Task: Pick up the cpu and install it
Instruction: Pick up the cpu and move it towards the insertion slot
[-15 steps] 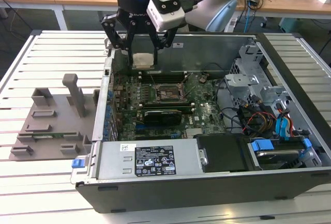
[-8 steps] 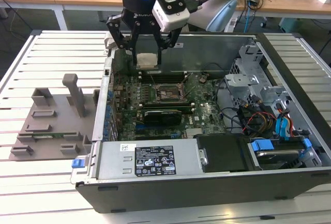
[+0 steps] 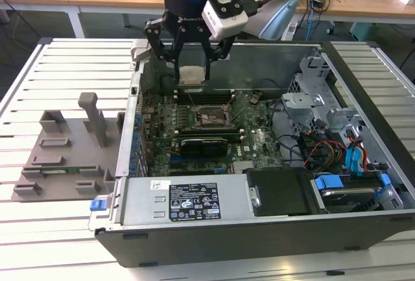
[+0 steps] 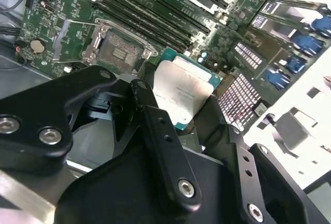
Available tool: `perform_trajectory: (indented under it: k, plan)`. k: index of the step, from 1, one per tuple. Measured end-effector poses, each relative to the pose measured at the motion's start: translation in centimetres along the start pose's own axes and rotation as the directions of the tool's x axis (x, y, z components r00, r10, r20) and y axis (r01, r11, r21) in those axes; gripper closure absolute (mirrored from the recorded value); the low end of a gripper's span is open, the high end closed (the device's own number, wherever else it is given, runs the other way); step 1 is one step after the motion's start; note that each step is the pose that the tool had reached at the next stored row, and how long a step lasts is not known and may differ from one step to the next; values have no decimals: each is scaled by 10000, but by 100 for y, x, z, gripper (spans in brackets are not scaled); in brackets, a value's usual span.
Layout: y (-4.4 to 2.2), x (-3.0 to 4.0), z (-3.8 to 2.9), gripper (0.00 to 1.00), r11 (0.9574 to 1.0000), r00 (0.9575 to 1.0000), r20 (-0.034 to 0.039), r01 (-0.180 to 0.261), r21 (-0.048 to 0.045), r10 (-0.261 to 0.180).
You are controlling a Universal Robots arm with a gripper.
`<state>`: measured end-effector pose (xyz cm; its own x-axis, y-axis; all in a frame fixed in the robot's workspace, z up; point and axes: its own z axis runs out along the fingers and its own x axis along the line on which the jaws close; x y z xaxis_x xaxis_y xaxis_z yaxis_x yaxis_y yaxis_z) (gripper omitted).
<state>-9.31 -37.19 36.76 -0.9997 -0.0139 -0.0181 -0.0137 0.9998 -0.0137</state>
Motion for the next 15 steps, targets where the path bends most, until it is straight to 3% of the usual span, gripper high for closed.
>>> perform_trajectory:
  k: [8,15]
  plan:
    - [132,-219,106,45,10000,10000,-30,1,2,-1]
    - [182,-327,162,45,10000,10000,-37,1,2,-1]
